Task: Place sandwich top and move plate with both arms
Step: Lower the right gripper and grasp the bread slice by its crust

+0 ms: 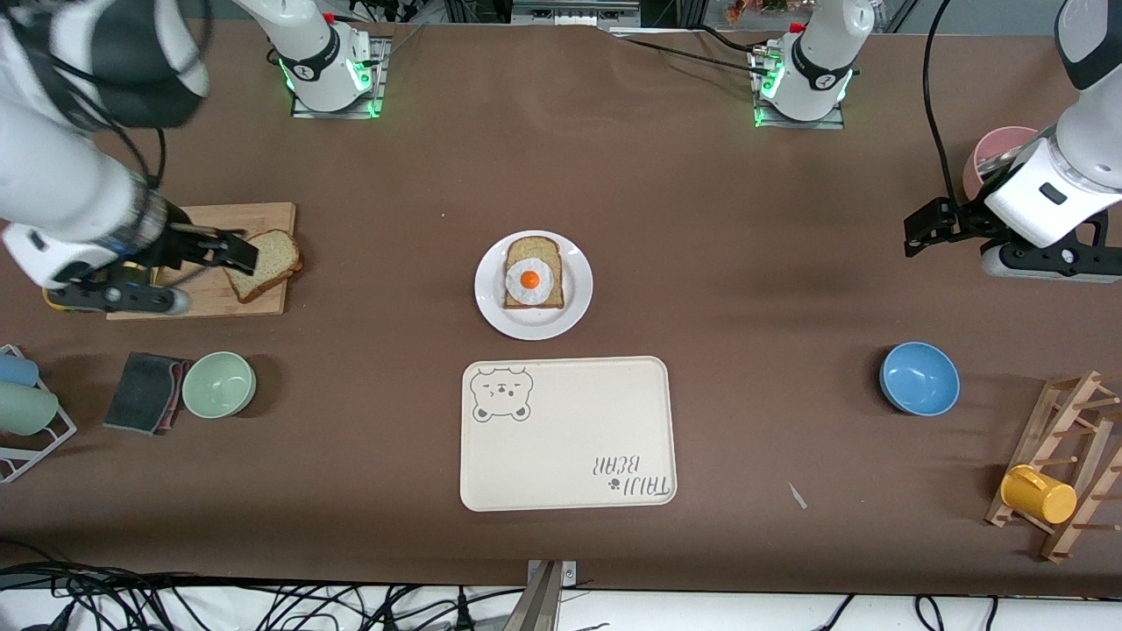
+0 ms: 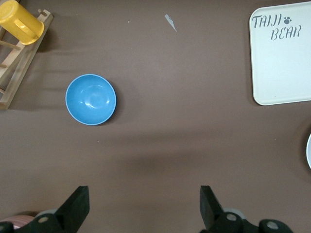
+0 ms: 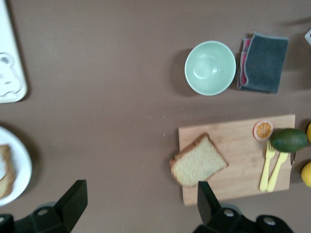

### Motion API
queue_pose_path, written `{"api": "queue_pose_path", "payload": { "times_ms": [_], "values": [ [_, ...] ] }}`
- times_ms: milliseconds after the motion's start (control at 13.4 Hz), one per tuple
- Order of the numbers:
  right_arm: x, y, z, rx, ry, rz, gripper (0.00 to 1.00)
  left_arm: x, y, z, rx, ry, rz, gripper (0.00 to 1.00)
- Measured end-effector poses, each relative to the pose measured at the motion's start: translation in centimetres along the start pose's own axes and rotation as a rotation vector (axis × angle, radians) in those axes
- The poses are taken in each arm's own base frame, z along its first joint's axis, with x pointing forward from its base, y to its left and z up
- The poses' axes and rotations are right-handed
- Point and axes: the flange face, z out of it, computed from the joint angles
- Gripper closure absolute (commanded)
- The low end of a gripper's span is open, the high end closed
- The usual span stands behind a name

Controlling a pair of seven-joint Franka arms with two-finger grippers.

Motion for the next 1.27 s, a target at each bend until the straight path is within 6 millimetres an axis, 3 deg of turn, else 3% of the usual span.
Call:
{"api": "queue_pose_path", "payload": {
  "times_ms": [149,447,597,746,1119,1268],
  "values": [
    [-0.6,-1.8,4.3,-0.028,-0.008,0.003,0.00,0.0,0.0,0.0,0.000,-0.002,0.000,0.00],
    [-2.0,-2.1,13.5,-0.148,-0.054,-0.032,0.00,-0.2,-0.2,0.9,0.001,-0.052,-0.004,0.00],
    [-3.6,-2.7,19.3,-0.156,-0.060,0.015,0.00,-0.2,-0.4,1.3,0.001,-0.063,-0.007,0.00],
    [-5.5,-3.0,23.6,-0.177,-0.096,0.067,0.01,-0.2,-0.6,1.3,0.001,-0.064,-0.011,0.00],
    [-7.5,-2.4,30.0,-0.319,-0.158,0.097,0.16,-0.2,-0.7,1.3,0.001,-0.063,-0.012,0.00],
    [-8.0,-2.1,31.6,-0.404,-0.175,0.093,0.19,-0.1,-0.7,1.2,0.001,-0.062,-0.012,0.00]
  ]
}}
